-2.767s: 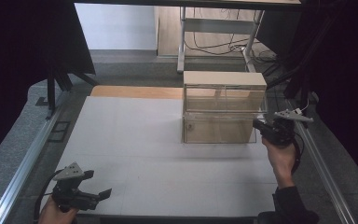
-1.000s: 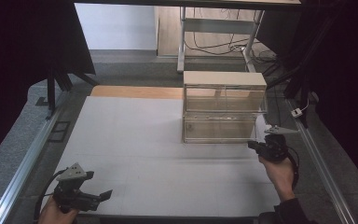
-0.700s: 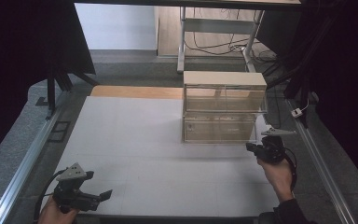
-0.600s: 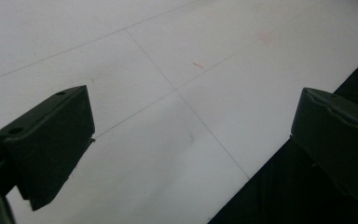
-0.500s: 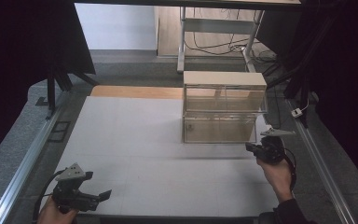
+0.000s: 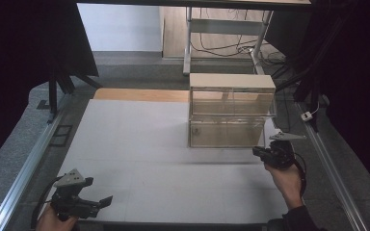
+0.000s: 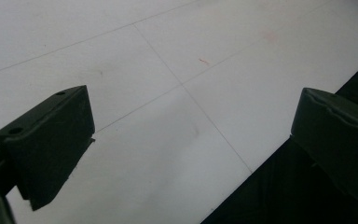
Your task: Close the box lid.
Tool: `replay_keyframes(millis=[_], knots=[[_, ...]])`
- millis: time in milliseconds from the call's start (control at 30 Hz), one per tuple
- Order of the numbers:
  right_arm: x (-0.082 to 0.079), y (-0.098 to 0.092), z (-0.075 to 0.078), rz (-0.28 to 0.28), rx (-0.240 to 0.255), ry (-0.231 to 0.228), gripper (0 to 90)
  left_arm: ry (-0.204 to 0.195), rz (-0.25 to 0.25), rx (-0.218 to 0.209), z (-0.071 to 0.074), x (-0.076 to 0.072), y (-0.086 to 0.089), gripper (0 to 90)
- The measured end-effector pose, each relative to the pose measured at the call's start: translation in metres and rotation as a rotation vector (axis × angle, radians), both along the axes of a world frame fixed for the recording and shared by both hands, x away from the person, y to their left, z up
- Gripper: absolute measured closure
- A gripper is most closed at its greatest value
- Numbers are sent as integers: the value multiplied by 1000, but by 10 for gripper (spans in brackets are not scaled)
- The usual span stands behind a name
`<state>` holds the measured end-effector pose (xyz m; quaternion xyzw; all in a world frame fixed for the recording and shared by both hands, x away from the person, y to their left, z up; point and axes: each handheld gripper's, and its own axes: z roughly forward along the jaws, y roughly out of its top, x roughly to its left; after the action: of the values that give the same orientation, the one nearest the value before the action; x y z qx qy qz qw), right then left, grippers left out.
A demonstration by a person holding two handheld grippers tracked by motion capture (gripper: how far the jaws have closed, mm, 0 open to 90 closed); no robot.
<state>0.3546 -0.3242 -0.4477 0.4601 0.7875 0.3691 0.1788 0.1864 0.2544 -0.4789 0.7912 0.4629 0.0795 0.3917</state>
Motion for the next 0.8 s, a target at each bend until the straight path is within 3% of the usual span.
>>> replay_keyframes(millis=[267,800], knots=[[-9,1,10,-3,49,-4,564,-1,2,-3,0,-1,2,0],[-47,14,25,50,73,-30,192,-1,-2,2,0,-1,1,0]])
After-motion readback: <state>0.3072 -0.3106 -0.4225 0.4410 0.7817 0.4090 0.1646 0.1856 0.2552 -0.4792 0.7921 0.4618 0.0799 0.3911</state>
